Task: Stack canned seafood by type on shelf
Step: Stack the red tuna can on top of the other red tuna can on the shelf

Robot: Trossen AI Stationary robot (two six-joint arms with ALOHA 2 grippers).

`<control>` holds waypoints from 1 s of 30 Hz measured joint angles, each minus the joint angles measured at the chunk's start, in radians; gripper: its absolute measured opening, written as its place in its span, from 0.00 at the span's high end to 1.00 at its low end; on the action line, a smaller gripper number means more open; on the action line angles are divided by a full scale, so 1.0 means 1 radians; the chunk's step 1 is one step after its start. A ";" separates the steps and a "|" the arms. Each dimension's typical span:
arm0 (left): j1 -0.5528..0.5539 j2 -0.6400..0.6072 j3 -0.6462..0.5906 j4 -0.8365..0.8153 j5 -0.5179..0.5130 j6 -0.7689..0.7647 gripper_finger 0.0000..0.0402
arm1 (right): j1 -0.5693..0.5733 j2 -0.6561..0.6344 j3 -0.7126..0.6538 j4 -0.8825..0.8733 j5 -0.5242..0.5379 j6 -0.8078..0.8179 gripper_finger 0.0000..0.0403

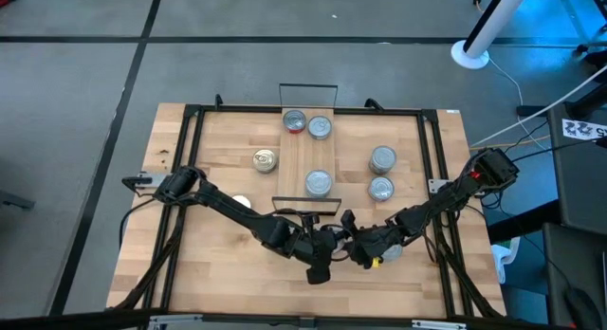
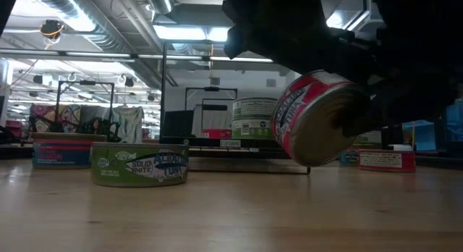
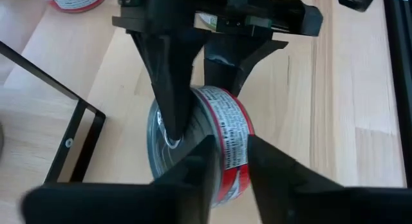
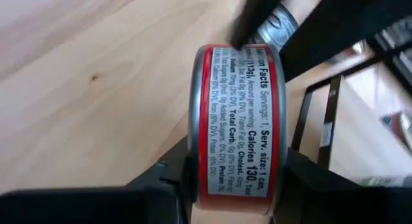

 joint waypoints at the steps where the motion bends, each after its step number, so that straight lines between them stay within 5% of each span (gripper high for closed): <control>1: 0.000 0.000 0.000 0.000 0.000 0.008 0.72 | 0.000 0.000 0.000 -0.001 0.000 0.028 0.66; 7: -0.007 0.000 0.000 -0.008 0.000 0.101 0.51 | -0.002 0.000 0.000 -0.001 -0.023 0.204 0.67; 13: -0.004 0.000 0.000 -0.010 0.000 0.118 0.39 | -0.001 0.000 0.000 0.000 -0.066 0.340 0.66; 30: 0.006 0.006 0.000 -0.018 0.000 0.132 0.37 | -0.001 0.000 0.000 0.074 -0.071 0.393 0.66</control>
